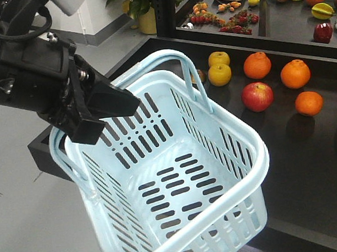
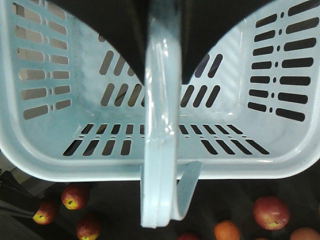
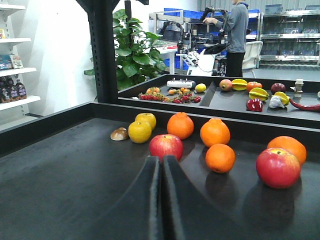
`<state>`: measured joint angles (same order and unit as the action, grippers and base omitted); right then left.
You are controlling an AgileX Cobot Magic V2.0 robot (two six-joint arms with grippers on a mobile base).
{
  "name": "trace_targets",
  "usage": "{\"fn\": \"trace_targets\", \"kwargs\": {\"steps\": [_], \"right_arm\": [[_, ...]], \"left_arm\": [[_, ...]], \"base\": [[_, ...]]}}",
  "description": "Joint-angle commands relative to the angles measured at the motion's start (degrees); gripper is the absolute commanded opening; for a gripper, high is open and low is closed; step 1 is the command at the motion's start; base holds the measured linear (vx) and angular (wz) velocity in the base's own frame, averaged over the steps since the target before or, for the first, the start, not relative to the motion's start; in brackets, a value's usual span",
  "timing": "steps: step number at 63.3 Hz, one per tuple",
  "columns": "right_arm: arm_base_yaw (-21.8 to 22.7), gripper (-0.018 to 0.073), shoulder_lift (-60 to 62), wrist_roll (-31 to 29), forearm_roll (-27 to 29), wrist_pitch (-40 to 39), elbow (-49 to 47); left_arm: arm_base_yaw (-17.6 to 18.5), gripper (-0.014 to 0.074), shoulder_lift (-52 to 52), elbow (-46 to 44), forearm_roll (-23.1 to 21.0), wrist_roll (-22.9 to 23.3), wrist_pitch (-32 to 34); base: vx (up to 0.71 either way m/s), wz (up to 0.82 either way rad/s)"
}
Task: Pick three apples into basket with both arms
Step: 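Approach the table of apples and oranges holding the basket aloft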
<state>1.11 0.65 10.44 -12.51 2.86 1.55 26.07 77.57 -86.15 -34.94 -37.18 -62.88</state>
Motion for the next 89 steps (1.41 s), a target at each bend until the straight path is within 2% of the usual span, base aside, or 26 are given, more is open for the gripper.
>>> {"fn": "trace_targets", "kwargs": {"steps": [1, 37, 89], "right_arm": [[0.38, -0.0005, 0.68, -0.47, -0.51, -4.07, 0.77], [0.38, -0.0005, 0.68, -0.47, -0.51, -4.07, 0.77], [0.38, -0.0005, 0.68, -0.47, -0.51, -4.05, 0.77]], "left_arm": [[0.31, -0.0006, -1.95, -1.57, -3.26, 0.62, 3.49], [0.31, -0.0006, -1.95, -1.57, -3.26, 0.62, 3.49], [0.31, -0.0006, -1.95, -1.57, -3.26, 0.62, 3.49]], "base": [[0.11, -0.01], [0.12, -0.13], [0.09, -0.29]]}}
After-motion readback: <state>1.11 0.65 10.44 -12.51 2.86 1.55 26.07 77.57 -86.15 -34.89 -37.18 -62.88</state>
